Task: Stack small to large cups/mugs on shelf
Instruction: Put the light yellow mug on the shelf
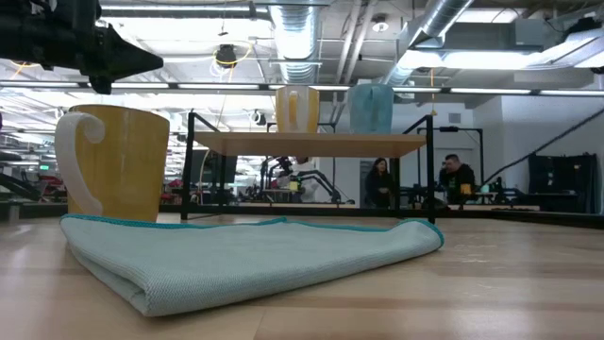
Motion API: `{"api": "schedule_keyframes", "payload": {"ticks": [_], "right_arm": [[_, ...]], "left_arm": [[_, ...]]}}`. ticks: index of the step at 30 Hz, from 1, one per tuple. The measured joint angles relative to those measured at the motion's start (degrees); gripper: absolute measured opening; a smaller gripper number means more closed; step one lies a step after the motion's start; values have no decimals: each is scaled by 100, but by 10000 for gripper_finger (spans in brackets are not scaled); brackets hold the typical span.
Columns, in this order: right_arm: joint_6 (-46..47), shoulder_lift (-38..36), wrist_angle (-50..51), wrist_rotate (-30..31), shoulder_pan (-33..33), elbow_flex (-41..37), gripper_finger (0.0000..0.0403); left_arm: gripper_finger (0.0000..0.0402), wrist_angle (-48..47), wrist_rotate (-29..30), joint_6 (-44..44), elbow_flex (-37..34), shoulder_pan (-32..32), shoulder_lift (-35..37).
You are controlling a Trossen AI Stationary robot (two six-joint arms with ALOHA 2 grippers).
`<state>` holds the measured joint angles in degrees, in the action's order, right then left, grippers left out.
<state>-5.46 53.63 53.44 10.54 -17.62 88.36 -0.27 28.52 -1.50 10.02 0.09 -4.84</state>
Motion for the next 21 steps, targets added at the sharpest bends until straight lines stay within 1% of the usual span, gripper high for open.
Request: {"api": "schedule_keyframes", "payload": {"ticks": [5,10,14,21], "right_arm": [[388,-1300,-1998,-4,250,-2381,28],[722,-2319,-3541,-2,336,-4169,27],[1014,-2981,-4295,1,325,-5133,28],[1492,-3907,-4531,-1,327,-6124,27]], "left_arm": [[0,0,240,34,0,0,0],[0,0,266,192,0,-1,0],[0,-11,396,190,0,-2,0],[0,-22,412,192,0,1,0]]}}
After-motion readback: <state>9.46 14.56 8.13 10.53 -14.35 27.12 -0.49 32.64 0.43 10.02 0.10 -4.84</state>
